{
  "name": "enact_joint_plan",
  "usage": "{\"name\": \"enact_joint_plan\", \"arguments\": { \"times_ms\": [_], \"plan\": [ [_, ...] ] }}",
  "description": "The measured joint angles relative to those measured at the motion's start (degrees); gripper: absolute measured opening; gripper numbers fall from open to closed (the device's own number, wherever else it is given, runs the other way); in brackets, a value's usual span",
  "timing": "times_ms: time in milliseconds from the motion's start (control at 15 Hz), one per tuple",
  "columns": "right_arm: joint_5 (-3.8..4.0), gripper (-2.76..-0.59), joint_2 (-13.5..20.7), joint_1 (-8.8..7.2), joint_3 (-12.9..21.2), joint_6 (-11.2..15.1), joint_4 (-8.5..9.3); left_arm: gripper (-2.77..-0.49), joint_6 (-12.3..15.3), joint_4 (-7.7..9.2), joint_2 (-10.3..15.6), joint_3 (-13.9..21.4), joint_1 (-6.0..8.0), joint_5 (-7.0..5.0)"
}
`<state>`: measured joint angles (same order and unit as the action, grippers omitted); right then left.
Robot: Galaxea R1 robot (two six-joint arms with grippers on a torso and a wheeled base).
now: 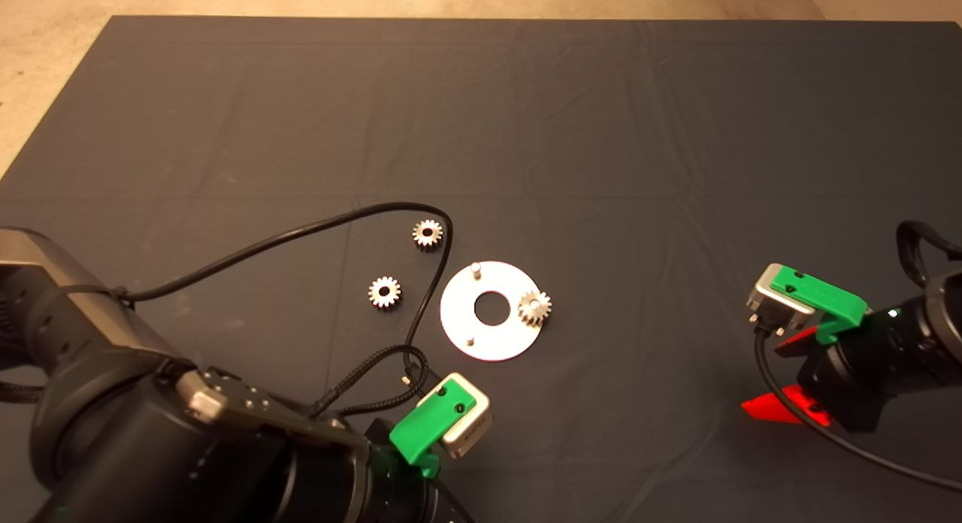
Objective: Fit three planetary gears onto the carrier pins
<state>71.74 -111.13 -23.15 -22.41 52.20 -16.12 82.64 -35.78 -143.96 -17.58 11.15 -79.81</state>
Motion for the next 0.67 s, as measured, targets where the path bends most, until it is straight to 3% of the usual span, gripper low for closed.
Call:
{"name": "enact_joint_plan", "arguments": {
  "times_ms": [133, 200, 267, 400, 467, 667],
  "plan": [
    [-4.01, -1.16, 0.5, 0.46, 0.5, 0.0, -0.03, -1.53, 0.0, -0.02, -0.4, 0.0, 0.01, -1.78],
    [-5.98, -1.16, 0.7, 1.16, 0.5, 0.0, -0.24, -1.53, 0.0, -0.02, -1.2, 0.0, 0.00, -1.92],
    [-7.14, -1.16, 0.7, 2.23, 0.5, 0.0, -0.63, -1.53, 0.0, -0.02, -2.2, 0.0, 0.00, -2.05],
    [-10.05, -1.16, 0.7, 6.26, 0.6, -0.1, -1.41, -1.53, 0.0, 0.00, -3.1, 0.0, 0.30, -2.07],
    [-10.63, -1.16, 0.8, 7.45, 0.6, -0.3, -1.64, -1.53, 0.1, -0.02, -3.4, 0.0, 0.72, -2.34],
    [-10.78, -1.16, 1.6, 9.17, 0.6, -0.7, -2.76, -1.53, 0.1, 0.00, -3.8, 0.0, 0.80, -3.25]
  ]
}}
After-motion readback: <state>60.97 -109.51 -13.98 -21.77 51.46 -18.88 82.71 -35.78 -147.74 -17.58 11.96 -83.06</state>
